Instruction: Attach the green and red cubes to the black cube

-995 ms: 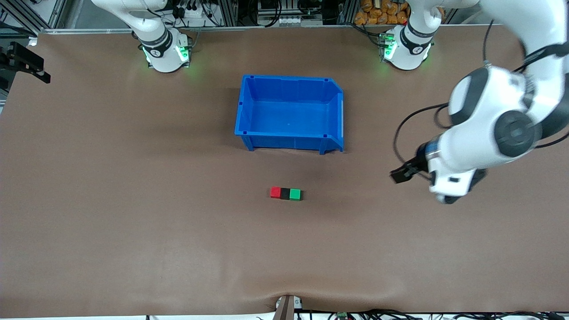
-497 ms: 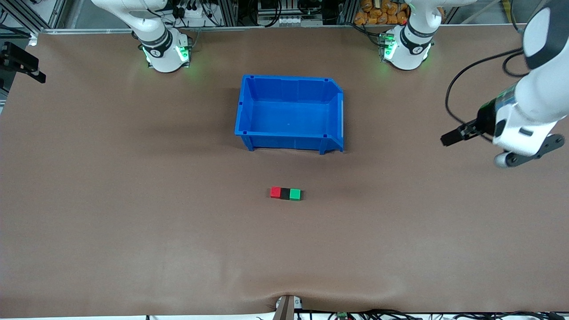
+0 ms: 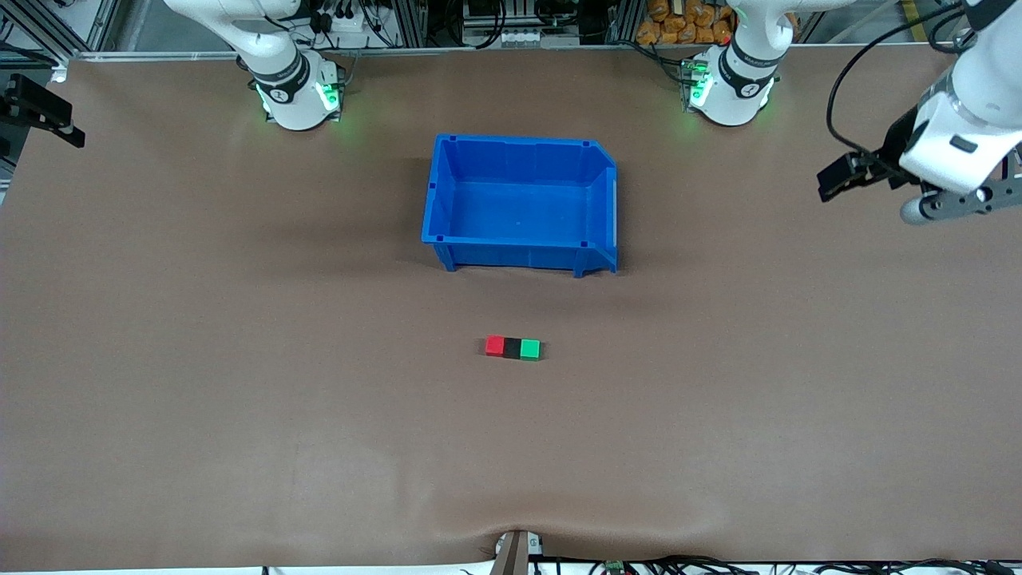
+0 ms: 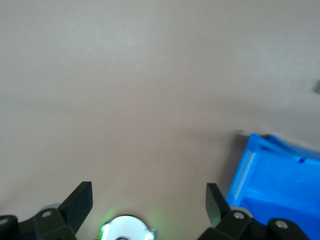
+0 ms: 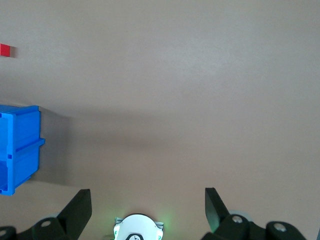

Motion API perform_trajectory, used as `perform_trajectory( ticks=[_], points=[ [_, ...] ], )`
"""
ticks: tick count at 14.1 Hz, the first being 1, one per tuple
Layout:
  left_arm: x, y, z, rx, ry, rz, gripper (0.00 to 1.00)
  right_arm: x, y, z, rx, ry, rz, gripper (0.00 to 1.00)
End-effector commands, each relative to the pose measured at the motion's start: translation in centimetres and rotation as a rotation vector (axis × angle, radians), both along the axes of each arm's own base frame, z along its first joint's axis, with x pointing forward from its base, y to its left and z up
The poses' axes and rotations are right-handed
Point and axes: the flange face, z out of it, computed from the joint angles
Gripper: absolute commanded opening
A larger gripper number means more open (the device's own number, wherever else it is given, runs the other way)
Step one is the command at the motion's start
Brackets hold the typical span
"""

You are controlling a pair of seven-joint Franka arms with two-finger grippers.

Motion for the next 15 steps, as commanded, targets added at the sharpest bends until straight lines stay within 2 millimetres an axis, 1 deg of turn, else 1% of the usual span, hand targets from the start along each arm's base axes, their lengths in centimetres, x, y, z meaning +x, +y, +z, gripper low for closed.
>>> perform_trajectory(
  ticks=[1,4,5,6,8,10,11,12,13,15],
  points=[
    [-3.0,1.9,0.7,0.033,-0.008,-0.051,1.00,-0.4,0.0,0.3,0.007,-0.005,0.004,1.00],
    [-3.3,3.7,2.6,0.008,-0.036,-0.080,1.00,-0.4,0.0,0.3,0.007,-0.005,0.004,1.00],
    [-3.2,3.5,2.7,0.001,-0.034,-0.131,1.00,-0.4,-0.3,0.3,0.007,-0.005,-0.002,1.00],
    [-3.2,3.7,3.2,-0.005,-0.043,-0.151,1.00,-0.3,-0.2,0.2,0.007,-0.002,-0.001,1.00],
    [-3.2,3.6,3.7,-0.007,-0.053,-0.147,1.00,-0.2,0.0,0.1,0.007,0.003,0.004,1.00],
    [-3.0,3.3,5.3,-0.016,-0.067,-0.147,1.00,-0.2,0.0,0.0,0.008,0.006,0.004,1.00],
    [-2.7,4.1,5.7,-0.024,-0.071,-0.133,1.00,-0.2,0.0,0.0,0.007,0.004,0.004,1.00],
    [-2.6,4.6,5.9,-0.028,-0.073,-0.124,1.00,-0.2,0.1,0.0,0.007,0.004,0.006,1.00],
    [-2.5,4.5,5.7,-0.028,-0.069,-0.130,1.00,-0.2,0.0,0.0,0.007,0.004,0.004,1.00],
    [-2.6,3.5,5.7,-0.029,-0.069,-0.147,1.00,-0.2,0.0,0.0,0.007,0.004,0.004,1.00]
  ],
)
